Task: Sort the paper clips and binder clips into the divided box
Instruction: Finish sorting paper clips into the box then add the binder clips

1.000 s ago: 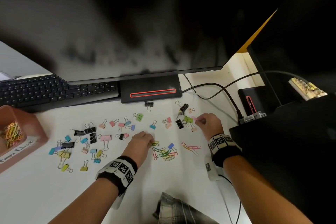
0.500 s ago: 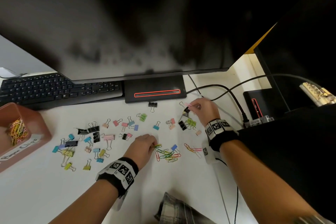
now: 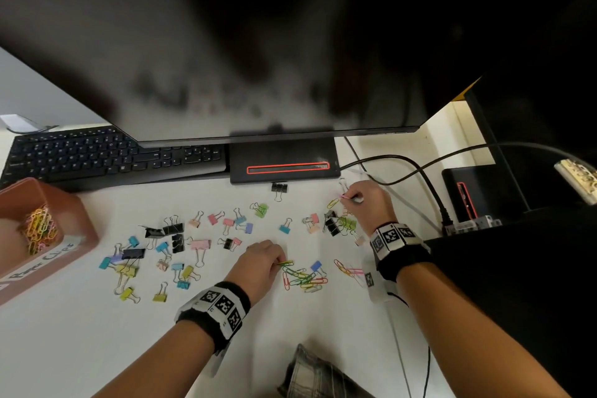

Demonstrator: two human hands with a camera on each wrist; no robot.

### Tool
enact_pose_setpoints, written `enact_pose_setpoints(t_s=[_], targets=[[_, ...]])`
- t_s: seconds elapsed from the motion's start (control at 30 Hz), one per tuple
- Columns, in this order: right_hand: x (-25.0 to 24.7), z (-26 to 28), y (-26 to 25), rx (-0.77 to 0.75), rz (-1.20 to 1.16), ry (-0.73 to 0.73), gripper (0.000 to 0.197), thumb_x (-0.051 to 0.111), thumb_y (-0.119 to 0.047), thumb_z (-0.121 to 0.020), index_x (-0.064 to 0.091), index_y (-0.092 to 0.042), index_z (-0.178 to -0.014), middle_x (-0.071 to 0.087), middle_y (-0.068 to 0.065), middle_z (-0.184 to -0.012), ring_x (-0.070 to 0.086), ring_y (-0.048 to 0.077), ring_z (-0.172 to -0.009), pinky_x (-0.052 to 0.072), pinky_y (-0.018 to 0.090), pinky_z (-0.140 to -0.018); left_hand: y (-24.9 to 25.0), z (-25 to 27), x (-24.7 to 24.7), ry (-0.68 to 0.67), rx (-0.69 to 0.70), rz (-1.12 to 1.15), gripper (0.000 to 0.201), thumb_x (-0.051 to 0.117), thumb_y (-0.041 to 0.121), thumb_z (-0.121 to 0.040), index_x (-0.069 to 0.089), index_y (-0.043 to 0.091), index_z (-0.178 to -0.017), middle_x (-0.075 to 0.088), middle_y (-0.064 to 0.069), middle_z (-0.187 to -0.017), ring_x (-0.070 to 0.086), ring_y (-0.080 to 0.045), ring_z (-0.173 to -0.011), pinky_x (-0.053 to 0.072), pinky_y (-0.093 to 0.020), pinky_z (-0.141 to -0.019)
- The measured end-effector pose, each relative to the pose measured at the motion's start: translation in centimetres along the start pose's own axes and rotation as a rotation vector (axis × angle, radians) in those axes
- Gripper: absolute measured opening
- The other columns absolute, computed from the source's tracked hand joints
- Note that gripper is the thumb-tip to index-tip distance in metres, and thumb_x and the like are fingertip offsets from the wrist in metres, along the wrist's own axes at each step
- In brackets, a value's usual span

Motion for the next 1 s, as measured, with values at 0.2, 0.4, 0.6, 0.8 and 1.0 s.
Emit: enact_pose_setpoints(t_s=[0.2, 0.4, 0.6, 0.8, 1.0], targets=[[-1.1, 1.3, -0.1, -0.083, -0.011, 0.069, 0.009, 0.071, -0.015, -0.079, 0.063, -0.010, -0.078, 0.065, 0.004, -0.094, 0.057, 0.013, -0.088, 0.046, 0.019, -0.076, -0.3, -0.1, -0.7, 0.018, -0.009, 0.094, 0.006, 0.058, 0.010, -0.086, 0.059, 0.016, -0.084, 0.046, 0.013, -0.075, 0.047, -0.011, -0.073, 0.032, -0.010, -0.064], [0.3, -1.1, -1.3, -0.193, 0.188, -0.113, 0.010, 0.070, -0.025, -0.079, 0.067, -0.016, -0.078, 0.067, 0.000, -0.091, 0.058, 0.019, -0.091, 0.050, 0.035, -0.083, 0.0, 1.6, -1.5, -0.033, 0.009, 0.127, 0.008, 0.062, 0.014, -0.083, 0.060, 0.021, -0.086, 0.058, 0.005, -0.082, 0.056, -0.013, -0.078, 0.047, -0.024, -0.072], [1.1, -1.6, -1.8, -0.202, 0.370, -0.306, 0.009, 0.066, -0.026, -0.082, 0.067, -0.018, -0.085, 0.065, -0.001, -0.094, 0.056, 0.017, -0.091, 0.048, 0.030, -0.081, 1.3, 2.5, 0.8, -0.112, 0.003, 0.034, 0.041, 0.060, 0.018, -0.086, 0.050, 0.020, -0.126, 0.061, 0.001, -0.105, 0.055, -0.014, -0.098, 0.039, -0.021, -0.088], [0.7, -1.0, -2.1, -0.161, 0.433, -0.304, 0.010, 0.062, -0.029, -0.084, 0.067, -0.026, -0.092, 0.071, -0.002, -0.091, 0.062, 0.018, -0.091, 0.050, 0.032, -0.084, 1.4, 0.7, 0.8, 0.002, -0.002, -0.045, 0.013, 0.057, 0.016, -0.088, 0.063, 0.008, -0.097, 0.056, -0.007, -0.097, 0.053, -0.023, -0.091, 0.045, -0.033, -0.083], [0.5, -0.8, -1.9, -0.095, 0.437, -0.320, 0.018, 0.059, -0.030, -0.086, 0.066, -0.024, -0.101, 0.071, 0.000, -0.098, 0.063, 0.020, -0.095, 0.049, 0.034, -0.089, 1.4, 0.3, 1.5, -0.064, 0.016, -0.244, 0.015, 0.048, 0.010, -0.092, 0.056, 0.007, -0.103, 0.051, -0.011, -0.108, 0.049, -0.027, -0.100, 0.044, -0.036, -0.082]])
Point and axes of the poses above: each hand's wrist, its own z-axis away from the middle knuckle, its own x-axis out of the palm, y = z × x, the point moved 1 cm from there along -z, towards the middle knuckle
